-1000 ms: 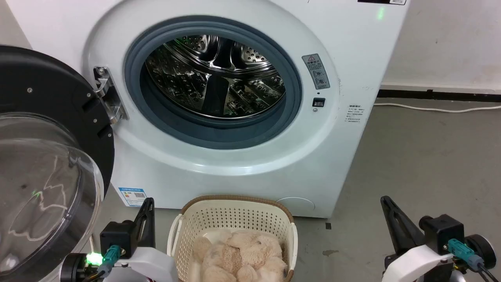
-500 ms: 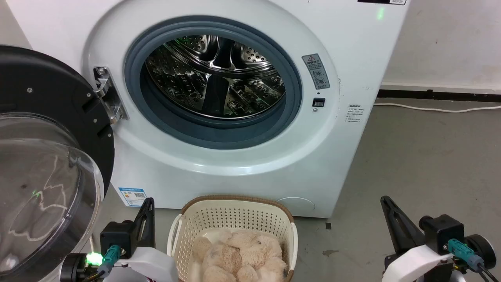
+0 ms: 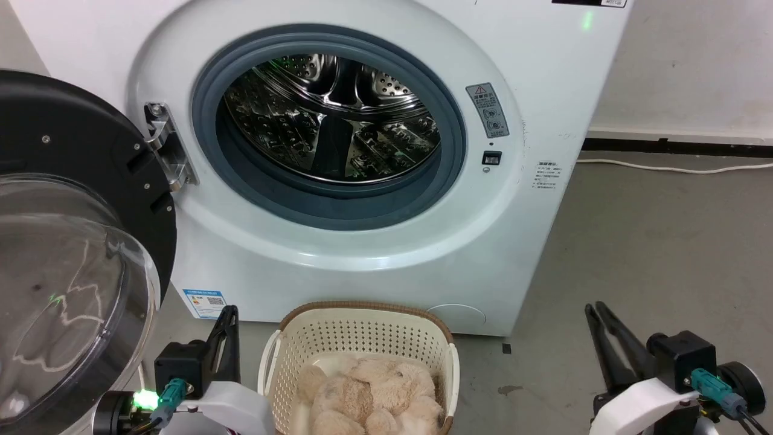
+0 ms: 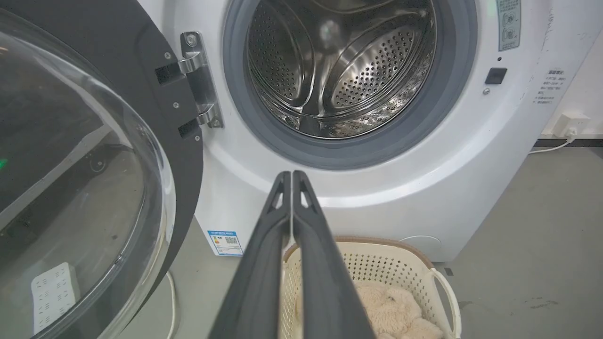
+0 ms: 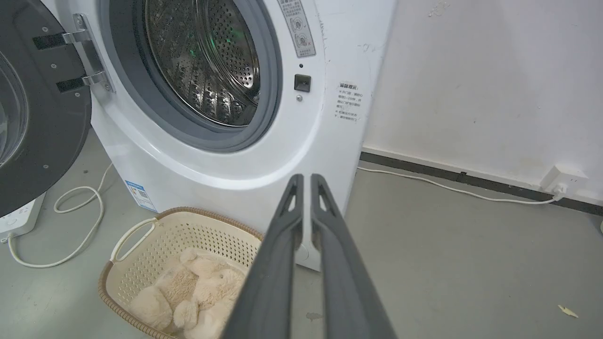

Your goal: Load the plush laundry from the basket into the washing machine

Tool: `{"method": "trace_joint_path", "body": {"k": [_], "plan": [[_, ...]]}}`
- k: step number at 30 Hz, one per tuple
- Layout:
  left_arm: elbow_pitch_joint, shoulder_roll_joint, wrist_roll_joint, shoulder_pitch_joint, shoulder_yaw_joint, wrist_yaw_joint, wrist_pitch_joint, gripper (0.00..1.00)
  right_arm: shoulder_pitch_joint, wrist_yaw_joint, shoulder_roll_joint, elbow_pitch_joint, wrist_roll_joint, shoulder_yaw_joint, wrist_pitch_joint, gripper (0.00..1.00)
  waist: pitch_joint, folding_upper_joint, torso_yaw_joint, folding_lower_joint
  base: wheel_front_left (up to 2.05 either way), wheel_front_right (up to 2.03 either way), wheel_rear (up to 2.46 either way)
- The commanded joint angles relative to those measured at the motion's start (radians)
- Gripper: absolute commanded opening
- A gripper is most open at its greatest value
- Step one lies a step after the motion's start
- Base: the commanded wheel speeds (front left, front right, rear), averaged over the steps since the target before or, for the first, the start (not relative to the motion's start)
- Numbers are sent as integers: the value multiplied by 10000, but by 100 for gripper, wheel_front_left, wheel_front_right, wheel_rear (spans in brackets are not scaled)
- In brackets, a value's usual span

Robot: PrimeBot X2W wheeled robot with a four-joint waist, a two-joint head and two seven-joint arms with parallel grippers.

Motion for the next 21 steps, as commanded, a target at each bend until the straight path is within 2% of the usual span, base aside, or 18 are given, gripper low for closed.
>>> {"method": "trace_joint_path", "body": {"k": [1,21], "plan": [[0,0,0,1,1,6,-1,100,0,0,0,2,1,0,-1,100,0,0,0,0,0,0,0],[540,0,-91,-297,-726,42,-397,100,-20,1,2,-219,470,-295,-397,100,449,0,-187,0,0,0,0]]}}
